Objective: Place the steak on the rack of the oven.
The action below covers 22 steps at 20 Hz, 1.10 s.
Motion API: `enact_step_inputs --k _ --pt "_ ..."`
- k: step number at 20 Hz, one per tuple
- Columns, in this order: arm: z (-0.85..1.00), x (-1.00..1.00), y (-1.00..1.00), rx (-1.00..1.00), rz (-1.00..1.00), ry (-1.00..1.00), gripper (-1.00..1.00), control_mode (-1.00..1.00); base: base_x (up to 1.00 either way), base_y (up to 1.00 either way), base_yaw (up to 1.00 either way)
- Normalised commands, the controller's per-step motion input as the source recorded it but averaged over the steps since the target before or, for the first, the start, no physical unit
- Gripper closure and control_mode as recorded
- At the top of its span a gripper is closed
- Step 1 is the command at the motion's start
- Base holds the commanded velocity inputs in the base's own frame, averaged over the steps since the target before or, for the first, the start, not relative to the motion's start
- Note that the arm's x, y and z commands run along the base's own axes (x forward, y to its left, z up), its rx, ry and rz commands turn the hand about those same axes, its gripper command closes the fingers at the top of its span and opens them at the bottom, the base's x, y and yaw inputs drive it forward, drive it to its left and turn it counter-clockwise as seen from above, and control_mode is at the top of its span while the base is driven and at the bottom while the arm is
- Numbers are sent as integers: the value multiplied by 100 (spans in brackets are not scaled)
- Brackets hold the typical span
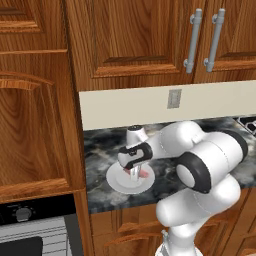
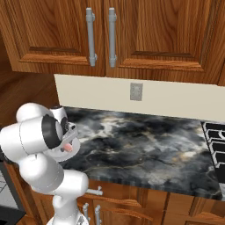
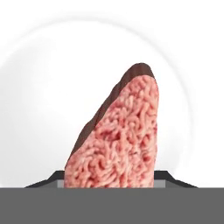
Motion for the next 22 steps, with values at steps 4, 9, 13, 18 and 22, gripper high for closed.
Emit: enact_step_inputs --k 4,9,13,18,22 --pt "7 -14 0 0 0 -2 100 -100 0 0 0" --pt "48 -28 0 0 -1 -4 100 -100 0 0 0" --pt "60 -65 0 0 0 -9 100 -100 0 0 0" --pt "54 -91 32 0 -1 -10 100 -100 0 0 0" --pt "48 -100 27 0 -3 -15 100 -100 0 0 0"
